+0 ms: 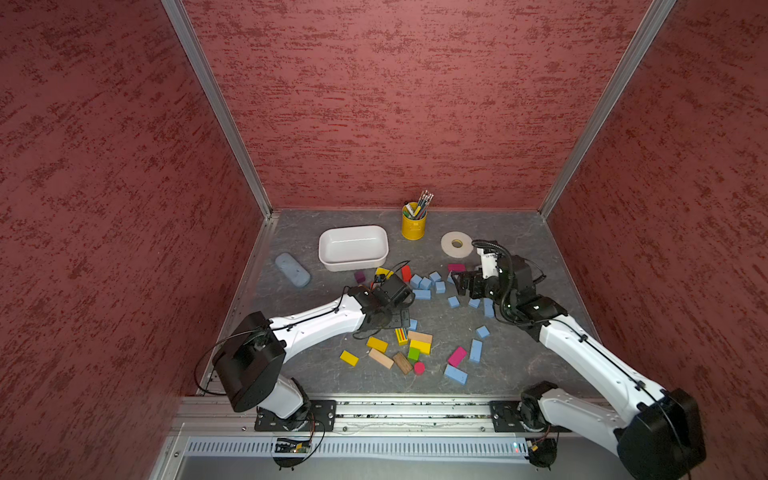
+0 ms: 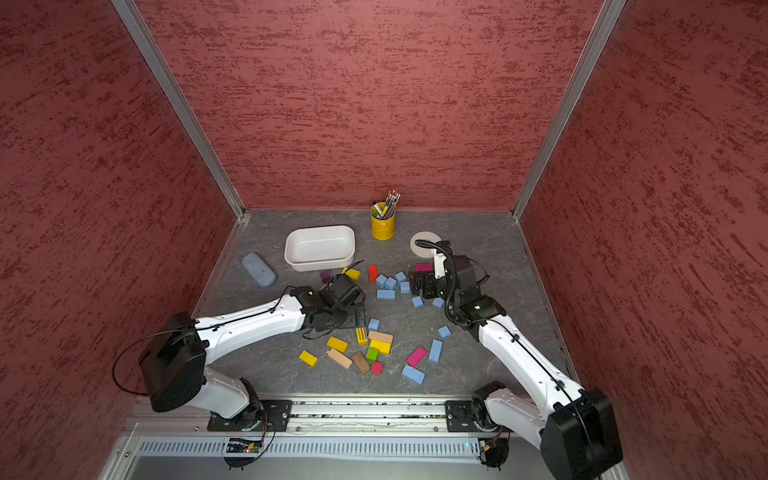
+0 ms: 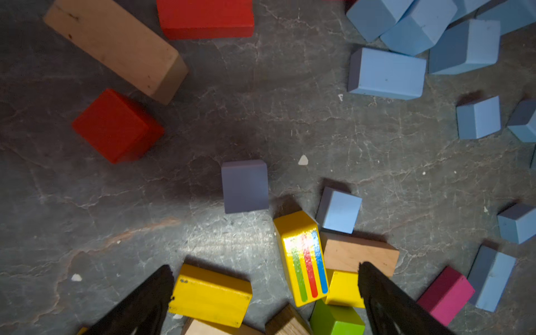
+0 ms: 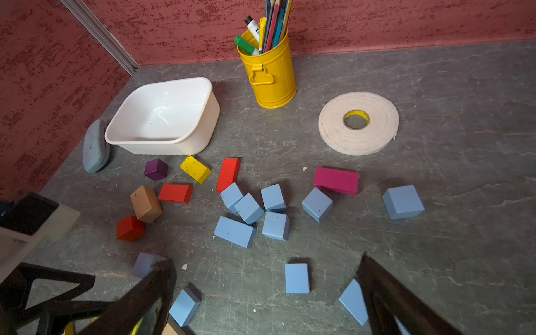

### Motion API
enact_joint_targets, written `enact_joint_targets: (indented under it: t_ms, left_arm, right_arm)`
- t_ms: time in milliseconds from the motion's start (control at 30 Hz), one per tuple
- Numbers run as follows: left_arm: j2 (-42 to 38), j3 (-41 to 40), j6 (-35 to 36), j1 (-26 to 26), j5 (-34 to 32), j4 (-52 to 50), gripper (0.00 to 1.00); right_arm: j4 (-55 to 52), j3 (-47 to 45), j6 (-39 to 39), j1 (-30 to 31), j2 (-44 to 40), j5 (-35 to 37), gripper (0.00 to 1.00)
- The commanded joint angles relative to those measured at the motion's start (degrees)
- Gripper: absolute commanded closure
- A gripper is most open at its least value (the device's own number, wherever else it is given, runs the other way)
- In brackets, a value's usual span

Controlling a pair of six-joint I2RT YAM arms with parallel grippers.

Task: Pick out the blue building blocks
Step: Pick up the building block from the center of the board.

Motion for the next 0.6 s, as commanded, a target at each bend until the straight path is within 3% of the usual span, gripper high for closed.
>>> enact_joint_targets:
  t_ms: [0,567]
  left_arm:
    - [0.43,-1.09,-0.35,1.37,-0.11,3.94,0.04]
    - [8.25,1.54,3.74,2.35,-0.79,3.91,0.28]
  right_arm:
    - [2.14,-0.91,0.22,0.34,-1.55,-0.41,0.01]
    - [2.98,-2.03,0.91,0.43,-2.04,-1.24,0.01]
